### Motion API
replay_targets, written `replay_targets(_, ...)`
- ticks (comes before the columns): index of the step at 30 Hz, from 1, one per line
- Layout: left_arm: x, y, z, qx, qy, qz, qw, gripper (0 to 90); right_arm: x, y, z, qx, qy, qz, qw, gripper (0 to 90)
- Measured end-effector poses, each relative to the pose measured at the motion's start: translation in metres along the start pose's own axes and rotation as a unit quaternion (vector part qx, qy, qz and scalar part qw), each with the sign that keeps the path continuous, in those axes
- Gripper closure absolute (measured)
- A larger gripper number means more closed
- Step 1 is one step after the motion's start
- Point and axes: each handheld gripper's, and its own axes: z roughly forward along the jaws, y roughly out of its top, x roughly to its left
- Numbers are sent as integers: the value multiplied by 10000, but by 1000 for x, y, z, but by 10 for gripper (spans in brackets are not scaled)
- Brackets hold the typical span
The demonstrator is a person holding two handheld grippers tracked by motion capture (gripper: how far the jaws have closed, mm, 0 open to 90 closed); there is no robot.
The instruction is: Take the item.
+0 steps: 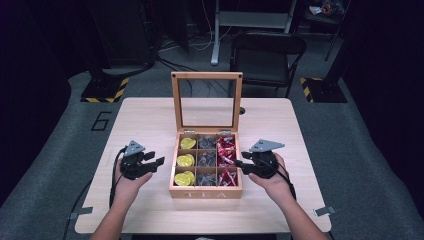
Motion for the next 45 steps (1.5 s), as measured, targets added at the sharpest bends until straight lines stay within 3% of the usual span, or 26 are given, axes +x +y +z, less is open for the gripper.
replay_targets(18, 0, -1, 1, 27, -7, 1, 10000, 496, 24, -15, 17, 133, 434, -11, 9990, 564)
replay_targets(29, 0, -1, 1, 42, 6, 12, 10000, 496, 27, -21, 26, 260, 450, -10, 9986, 560)
replay_targets(37, 0, -1, 0, 22, 8, -2, 10000, 496, 31, -29, 36, 497, 498, -26, 9975, 569)
replay_targets(45, 1, -1, 0, 20, 16, 0, 10000, 494, 31, -30, 37, 486, 493, -23, 9976, 616)
